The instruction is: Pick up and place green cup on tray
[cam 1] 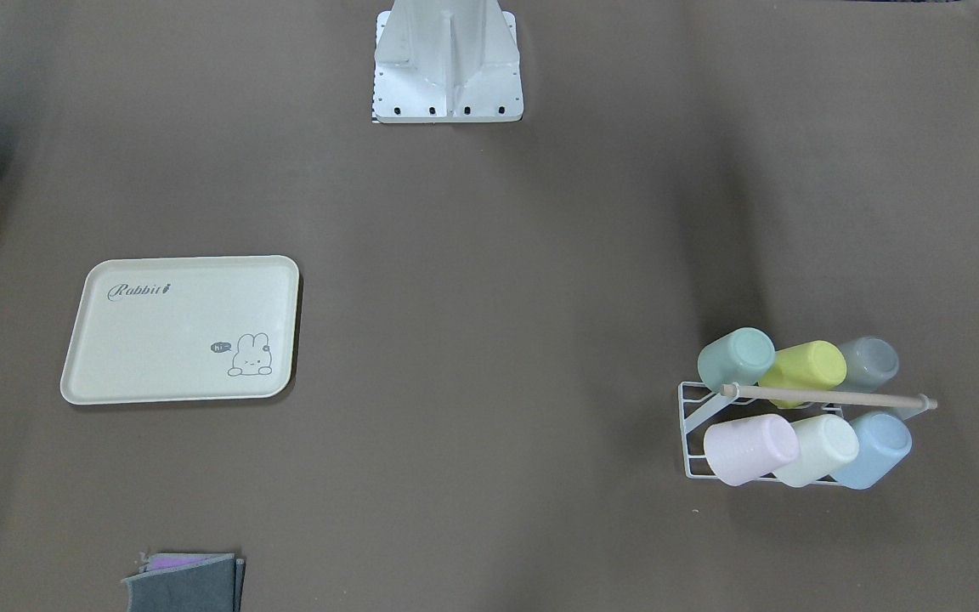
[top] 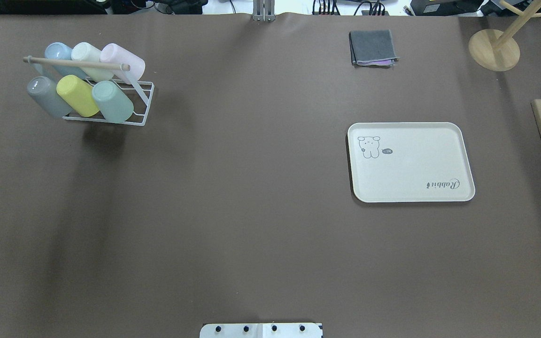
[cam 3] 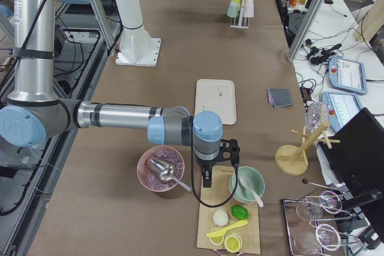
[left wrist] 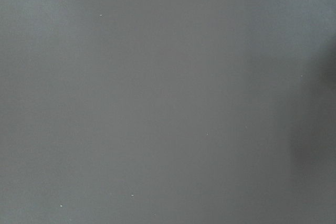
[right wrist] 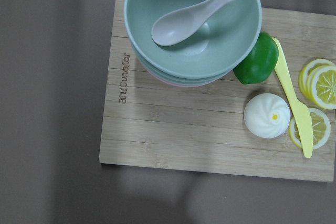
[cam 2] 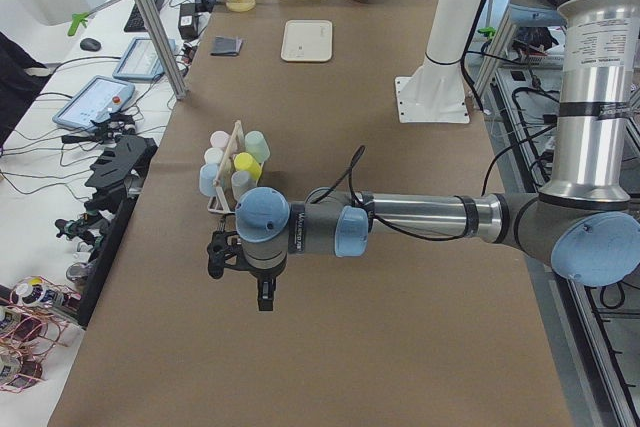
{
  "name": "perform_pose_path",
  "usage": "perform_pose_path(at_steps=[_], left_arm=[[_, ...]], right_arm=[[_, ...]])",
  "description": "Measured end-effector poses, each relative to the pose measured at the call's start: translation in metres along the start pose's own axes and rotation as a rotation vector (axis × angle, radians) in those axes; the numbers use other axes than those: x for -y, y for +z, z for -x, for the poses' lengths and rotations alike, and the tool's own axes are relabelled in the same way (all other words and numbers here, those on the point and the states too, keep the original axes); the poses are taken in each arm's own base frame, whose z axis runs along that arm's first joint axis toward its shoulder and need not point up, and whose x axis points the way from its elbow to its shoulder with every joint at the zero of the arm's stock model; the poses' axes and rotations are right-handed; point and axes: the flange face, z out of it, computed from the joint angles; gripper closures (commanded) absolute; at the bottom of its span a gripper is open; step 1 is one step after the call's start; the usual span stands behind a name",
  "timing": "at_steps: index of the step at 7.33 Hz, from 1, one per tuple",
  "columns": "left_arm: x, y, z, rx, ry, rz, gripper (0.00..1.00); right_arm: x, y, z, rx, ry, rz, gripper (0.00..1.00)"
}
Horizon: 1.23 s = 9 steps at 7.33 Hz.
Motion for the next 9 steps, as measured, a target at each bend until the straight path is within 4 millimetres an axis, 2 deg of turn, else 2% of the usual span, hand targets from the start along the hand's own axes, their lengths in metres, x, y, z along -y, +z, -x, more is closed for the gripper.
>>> perform_pose_path(at_steps=[2,3,4,6,7,8,9], left_arm=[[0.002,-0.007,-0.01,-0.001,-0.002,-0.011,0.02],[0.005,-0.011,-0.027,-0.003,-0.031,-0.014,0.02],[0.007,-0.013,-0.057,-0.008,-0.063,-0.015,0.02],[0.003,-0.014,-0.13,-0.018,-0.131,-0.015,0.02],[-0.004,-0.017,-0.17,-0.023,-0.162,-0.02,0.02],[-0.012,-0.019,-0.209,-0.035,-0.176,-0.022,0.02],[-0.023,-0.021,-0.243,-0.043,-0.162,-0.024,0.02]], right_arm=[[-0.002,0.001,0.001,0.012,-0.009,-0.011,0.0],[-0.002,0.001,0.001,0.019,-0.014,-0.019,0.0],[-0.003,0.001,0.001,0.022,-0.016,-0.021,0.01],[0.003,0.0,0.006,0.025,-0.008,-0.026,0.01],[0.007,0.0,0.017,0.035,0.034,-0.026,0.01],[0.013,-0.001,0.036,0.048,0.07,-0.023,0.01],[0.025,0.0,0.065,0.062,0.098,-0.018,0.01]])
